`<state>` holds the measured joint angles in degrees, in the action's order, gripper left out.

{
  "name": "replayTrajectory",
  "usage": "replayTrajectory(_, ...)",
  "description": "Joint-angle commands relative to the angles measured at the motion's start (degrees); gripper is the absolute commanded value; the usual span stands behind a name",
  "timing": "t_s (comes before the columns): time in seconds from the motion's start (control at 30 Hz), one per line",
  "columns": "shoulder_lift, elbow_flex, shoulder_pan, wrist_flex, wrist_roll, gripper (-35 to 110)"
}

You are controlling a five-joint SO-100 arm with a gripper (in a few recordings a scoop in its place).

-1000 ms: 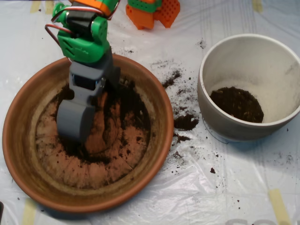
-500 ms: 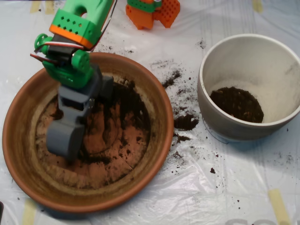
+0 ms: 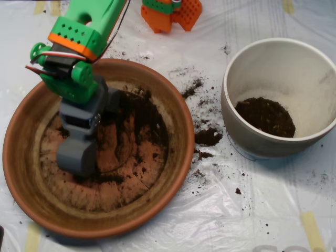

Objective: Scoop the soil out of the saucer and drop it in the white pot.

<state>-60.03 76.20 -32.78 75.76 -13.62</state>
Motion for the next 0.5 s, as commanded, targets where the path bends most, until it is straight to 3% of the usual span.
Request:
replayTrajectory(0.0, 0.00, -5.80, -2.11, 2.46, -1.05, 43)
replayTrajectory(0.47, -6.59, 8.53, -3.34, -7.73, -5.01, 28)
